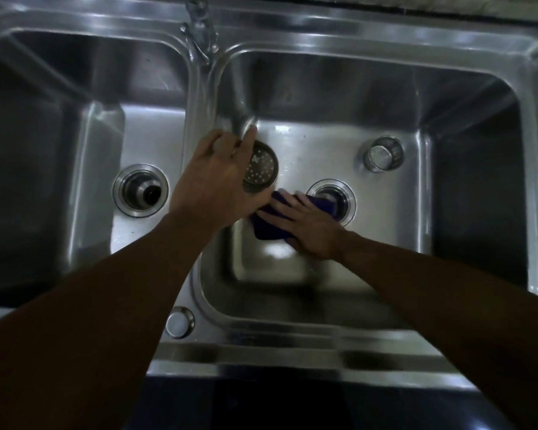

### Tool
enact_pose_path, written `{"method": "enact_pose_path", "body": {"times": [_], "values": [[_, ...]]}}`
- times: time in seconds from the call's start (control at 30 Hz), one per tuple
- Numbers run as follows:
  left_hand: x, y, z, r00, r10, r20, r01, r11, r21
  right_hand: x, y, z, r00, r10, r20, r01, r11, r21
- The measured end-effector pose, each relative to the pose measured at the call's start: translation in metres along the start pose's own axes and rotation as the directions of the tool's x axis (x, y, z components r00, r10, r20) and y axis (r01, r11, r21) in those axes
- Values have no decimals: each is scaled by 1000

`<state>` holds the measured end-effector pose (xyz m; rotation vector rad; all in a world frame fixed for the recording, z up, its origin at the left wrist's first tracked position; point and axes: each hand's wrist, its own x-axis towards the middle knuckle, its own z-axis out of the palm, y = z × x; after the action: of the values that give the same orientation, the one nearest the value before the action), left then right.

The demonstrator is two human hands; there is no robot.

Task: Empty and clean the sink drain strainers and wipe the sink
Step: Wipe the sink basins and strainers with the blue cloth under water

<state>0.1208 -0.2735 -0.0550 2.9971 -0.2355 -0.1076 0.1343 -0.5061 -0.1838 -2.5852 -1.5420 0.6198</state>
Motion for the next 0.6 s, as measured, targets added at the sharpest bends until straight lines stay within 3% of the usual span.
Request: {"method": "enact_pose_path", "body": {"times": [0.17, 0.27, 0.33, 0.47, 0.6], "values": [[1, 2, 1, 999, -31, -27, 30, 998, -55, 27, -52, 9, 985, -137, 105, 135, 991, 19], [0, 2, 1, 999, -47, -25, 44, 993, -111, -16, -45, 15, 911, -362, 198, 351, 932, 87], [-1, 2, 0, 997, -63, -35, 57, 986, -157, -37, -26, 12, 881, -397, 259, 369, 917, 151], [-1, 4, 2, 995, -76, -64, 63, 982, -176, -37, 21, -7, 918, -311, 245, 307, 950, 56], [-1, 3, 4, 995, -76, -72, 63, 984, -168, 3, 40, -28, 998, 2, 63, -4, 999, 42]]}}
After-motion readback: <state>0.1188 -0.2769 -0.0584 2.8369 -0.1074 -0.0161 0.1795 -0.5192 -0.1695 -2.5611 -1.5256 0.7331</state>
